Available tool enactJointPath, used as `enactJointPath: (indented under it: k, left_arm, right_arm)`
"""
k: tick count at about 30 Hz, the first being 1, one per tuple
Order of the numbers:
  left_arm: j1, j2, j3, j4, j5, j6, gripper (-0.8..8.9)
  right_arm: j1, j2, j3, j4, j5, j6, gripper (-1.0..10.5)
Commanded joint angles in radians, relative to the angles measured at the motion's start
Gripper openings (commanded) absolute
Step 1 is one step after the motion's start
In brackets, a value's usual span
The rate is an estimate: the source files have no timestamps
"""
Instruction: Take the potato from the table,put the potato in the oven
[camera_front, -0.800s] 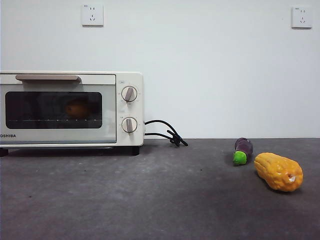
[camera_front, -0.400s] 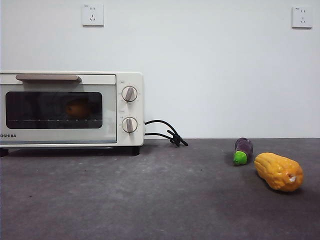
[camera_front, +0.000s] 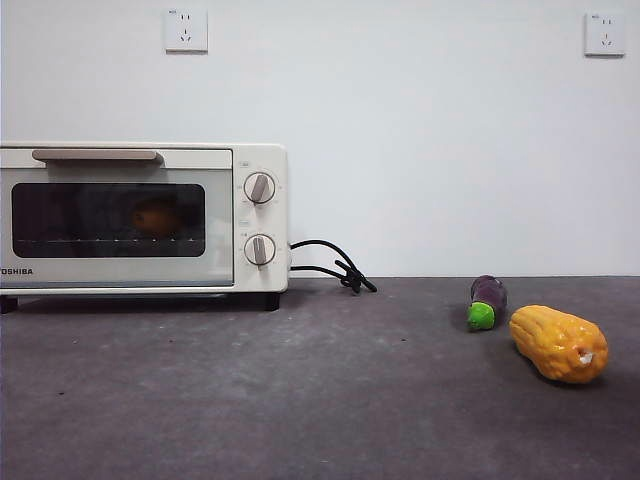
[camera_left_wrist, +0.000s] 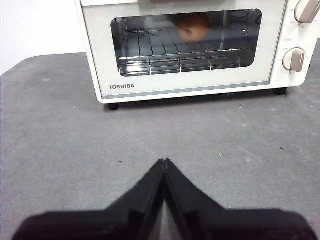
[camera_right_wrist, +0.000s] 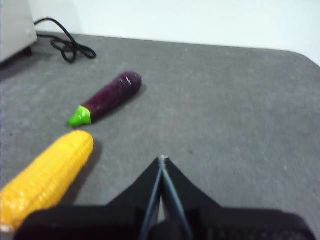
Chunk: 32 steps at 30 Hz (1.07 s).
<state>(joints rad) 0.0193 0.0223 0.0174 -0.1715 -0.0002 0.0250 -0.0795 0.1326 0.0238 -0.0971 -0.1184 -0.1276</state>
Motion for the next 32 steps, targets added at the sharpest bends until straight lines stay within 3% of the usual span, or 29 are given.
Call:
enactJointPath:
  k: [1,15,32]
  left_arm:
    - [0.002,0.000,-0.010,0.008,0.004,-0.007,-0.04]
    - [0.002,0.000,-0.010,0.008,0.004,-0.007,-0.04]
    - [0.002,0.009,-0.010,0.008,0.004,-0.007,-0.04]
  right_arm:
    - [0.000,-0.015,-0.010,-0.044,0.025,-0.003,0.0]
    - [0.002,-0.125,-0.010,-0.090,0.092,0.107,0.0]
    - [0.053,-0.125,-0.010,-0.088,0.117,0.117,0.0]
